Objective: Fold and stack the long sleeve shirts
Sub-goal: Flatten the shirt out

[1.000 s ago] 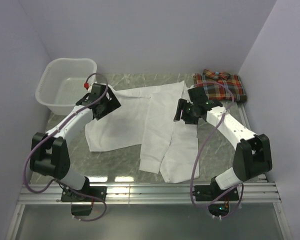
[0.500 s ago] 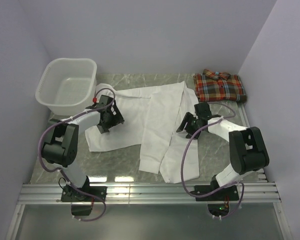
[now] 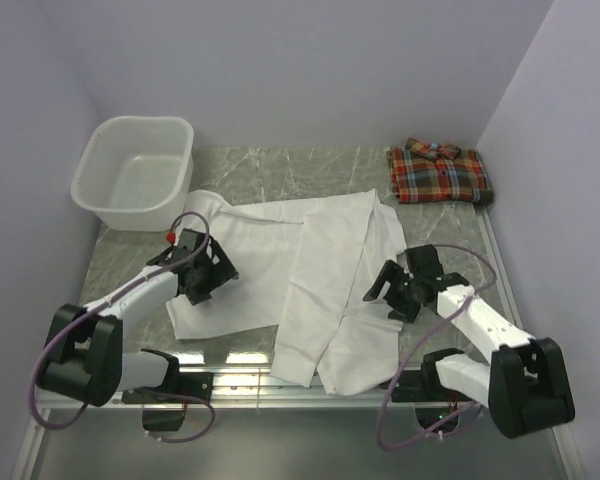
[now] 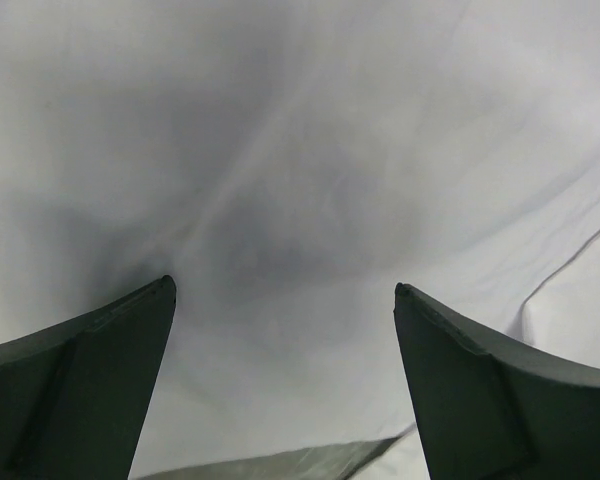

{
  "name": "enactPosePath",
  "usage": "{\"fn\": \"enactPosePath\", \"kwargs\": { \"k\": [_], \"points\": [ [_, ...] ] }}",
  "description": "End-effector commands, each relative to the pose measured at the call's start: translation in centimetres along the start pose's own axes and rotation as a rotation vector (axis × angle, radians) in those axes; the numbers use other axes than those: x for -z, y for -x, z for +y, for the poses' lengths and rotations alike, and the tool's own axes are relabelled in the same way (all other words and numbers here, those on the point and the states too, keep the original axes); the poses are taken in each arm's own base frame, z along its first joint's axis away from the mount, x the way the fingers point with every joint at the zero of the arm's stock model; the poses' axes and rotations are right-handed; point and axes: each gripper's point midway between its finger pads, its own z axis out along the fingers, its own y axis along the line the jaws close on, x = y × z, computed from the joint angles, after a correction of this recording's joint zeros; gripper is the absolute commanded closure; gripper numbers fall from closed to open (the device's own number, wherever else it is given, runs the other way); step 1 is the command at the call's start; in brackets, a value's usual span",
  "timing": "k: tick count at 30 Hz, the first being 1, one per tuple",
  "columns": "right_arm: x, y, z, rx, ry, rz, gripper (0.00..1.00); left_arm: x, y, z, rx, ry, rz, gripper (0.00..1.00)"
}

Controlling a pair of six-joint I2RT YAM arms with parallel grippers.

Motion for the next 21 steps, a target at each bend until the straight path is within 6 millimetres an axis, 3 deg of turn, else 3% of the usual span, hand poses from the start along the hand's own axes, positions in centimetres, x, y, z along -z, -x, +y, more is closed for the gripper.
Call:
{"fn": "enactPosePath", "kwargs": {
  "k": [1,3,4,6,7,9,10,11,12,13,14,15,16,17,21],
  "points": [
    [1.5,-1.9,-3.3,-0.029,-0.122,0.007,0.12,1.8,-3.4,3.2,0.033,0.092,0.106,0.03],
    [2.5,-0.6,-2.4,0.007,-0.091,-0.061,0.12,3.4,-1.7,2.3,0.037,0.069,0.041,0.03],
    [2.9,0.1,-1.9,0.017,-0.076,-0.091,0.13,4.4,0.5,0.9,0.053,0.044,-0.022,0.03],
    [4.4,2.7,0.3,0.063,-0.030,-0.182,0.15,5.5,3.2,0.1,0.087,0.047,-0.096,0.03],
    [4.9,3.7,1.1,0.073,-0.017,-0.214,0.15,6.6,5.9,-1.5,0.115,0.012,-0.156,0.03],
    [6.3,6.5,3.8,0.102,0.034,-0.291,0.15,6.6,8.7,-1.9,0.142,0.049,-0.218,0.03],
    [6.5,7.5,4.5,0.107,0.045,-0.314,0.15,7.3,11.3,-3.2,0.169,0.021,-0.271,0.04],
    [7.3,9.0,5.7,0.100,0.071,-0.352,0.16,7.3,12.5,-3.8,0.184,0.010,-0.289,0.04],
    [6.9,10.3,6.7,0.097,0.090,-0.371,0.16,6.3,13.3,-3.9,0.196,0.037,-0.290,0.04],
    [6.8,11.2,7.3,0.083,0.099,-0.384,0.16,6.8,15.5,-5.3,0.216,0.002,-0.338,0.04],
    [7.2,12.6,8.4,0.065,0.127,-0.409,0.18,6.6,16.4,-5.9,0.230,-0.004,-0.345,0.04],
    [6.2,13.9,9.0,0.051,0.134,-0.412,0.19,5.2,16.9,-5.9,0.234,0.021,-0.336,0.05],
    [5.8,14.7,9.4,0.036,0.139,-0.413,0.20,5.5,18.4,-7.1,0.241,0.001,-0.362,0.05],
    [6.0,15.6,10.8,0.024,0.177,-0.411,0.20,4.4,18.7,-7.1,0.245,0.020,-0.353,0.05],
    [1.9,18.4,12.0,-0.029,0.191,-0.376,0.22,3.2,19.6,-8.2,0.247,0.007,-0.350,0.05]
  ]
}}
